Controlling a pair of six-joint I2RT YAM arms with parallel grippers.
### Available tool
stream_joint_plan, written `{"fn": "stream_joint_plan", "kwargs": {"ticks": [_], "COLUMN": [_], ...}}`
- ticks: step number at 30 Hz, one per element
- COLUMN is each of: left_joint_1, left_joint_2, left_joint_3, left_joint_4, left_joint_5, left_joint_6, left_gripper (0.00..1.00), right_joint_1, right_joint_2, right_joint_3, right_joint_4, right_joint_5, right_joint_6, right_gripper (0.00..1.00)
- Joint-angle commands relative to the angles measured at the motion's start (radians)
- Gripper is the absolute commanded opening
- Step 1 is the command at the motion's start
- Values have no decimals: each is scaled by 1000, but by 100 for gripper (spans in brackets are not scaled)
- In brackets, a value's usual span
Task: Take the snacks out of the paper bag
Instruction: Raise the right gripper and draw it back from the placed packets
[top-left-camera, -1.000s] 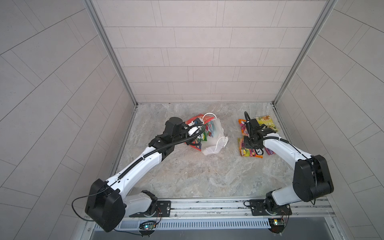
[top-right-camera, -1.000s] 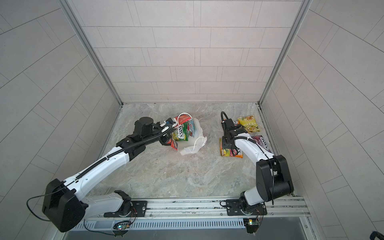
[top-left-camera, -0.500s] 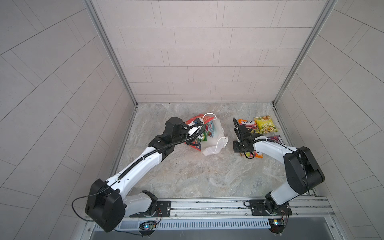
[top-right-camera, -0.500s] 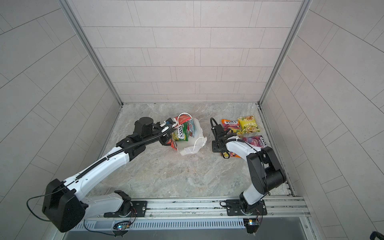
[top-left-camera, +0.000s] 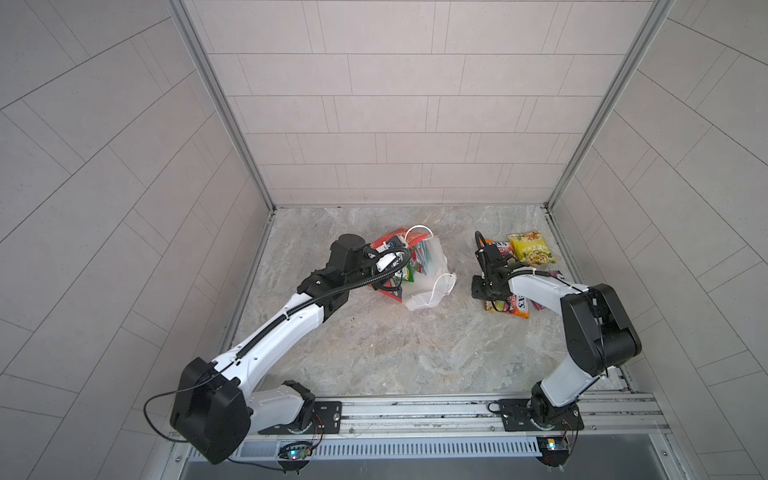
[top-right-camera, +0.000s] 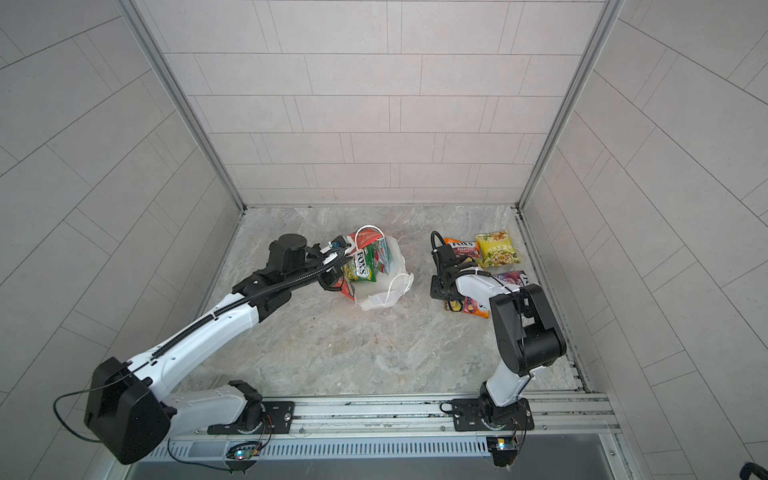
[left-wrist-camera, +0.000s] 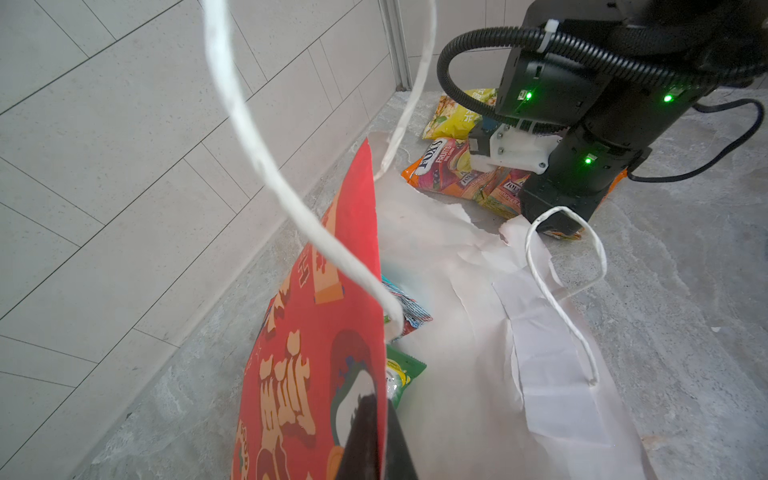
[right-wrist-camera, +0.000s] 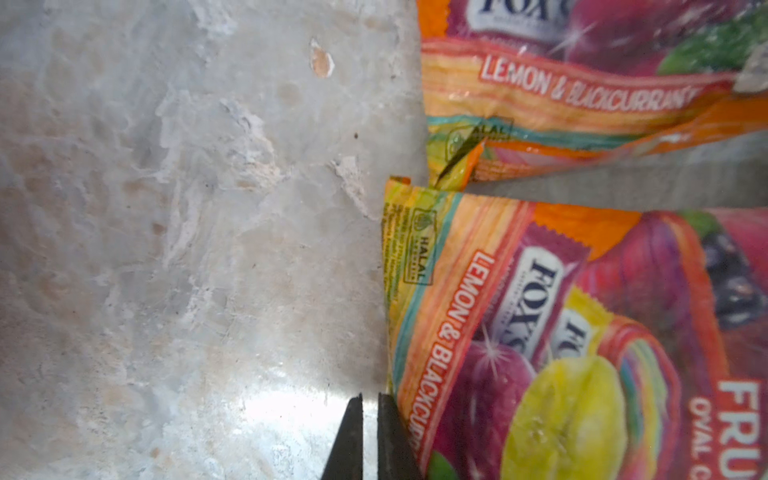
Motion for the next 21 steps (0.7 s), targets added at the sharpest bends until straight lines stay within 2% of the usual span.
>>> {"fn": "stream_joint_plan", "kwargs": {"ticks": [1, 8, 13, 16, 21], "left_joint_1": [-7, -6, -6, -7, -7], "left_joint_2": [2, 9, 9, 10, 13], "left_joint_3": [-2, 1, 4, 4, 9], "left_joint_4": [21, 17, 13, 15, 13], "left_joint_5": [5, 3, 1, 3, 11], "left_joint_6": [10, 8, 9, 9, 7], "left_gripper": [0, 0, 0, 0, 0], "right_joint_1": [-1, 2, -15, -94, -226], "right_joint_2": [7, -41, -210, -357, -522], "right_joint_3": [-5, -2, -62, -169, -353], "right_joint_4": [-8, -52, -92, -38, 57], "right_joint_5": [1, -36, -23, -89, -129], "right_joint_6": [-1, -42, -7, 85, 182], "right_gripper": [11, 14, 16, 18, 10]}}
